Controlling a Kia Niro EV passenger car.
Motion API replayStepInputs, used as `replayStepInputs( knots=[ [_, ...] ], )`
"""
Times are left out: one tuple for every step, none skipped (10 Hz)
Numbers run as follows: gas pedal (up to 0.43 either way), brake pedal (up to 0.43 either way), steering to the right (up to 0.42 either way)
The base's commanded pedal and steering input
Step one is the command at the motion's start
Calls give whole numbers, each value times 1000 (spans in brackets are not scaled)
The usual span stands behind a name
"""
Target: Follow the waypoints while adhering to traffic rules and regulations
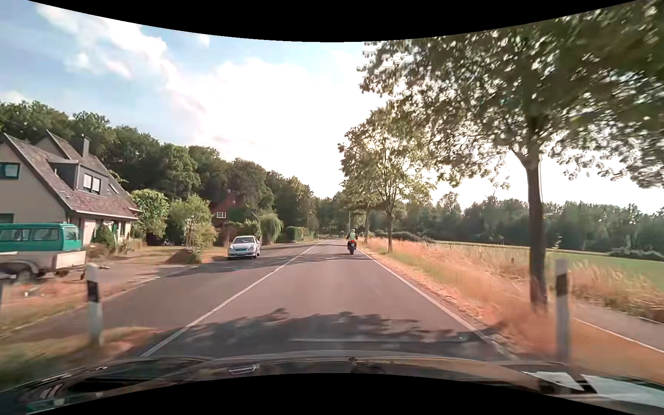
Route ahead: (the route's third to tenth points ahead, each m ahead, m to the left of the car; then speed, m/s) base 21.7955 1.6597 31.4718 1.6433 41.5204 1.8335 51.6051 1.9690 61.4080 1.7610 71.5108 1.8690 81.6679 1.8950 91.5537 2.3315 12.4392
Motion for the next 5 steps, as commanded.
replayStepInputs(
  knots=[
    [157, 0, -3],
    [157, 0, -3],
    [157, 0, -2],
    [157, 0, -2],
    [157, 0, -3]
  ],
)
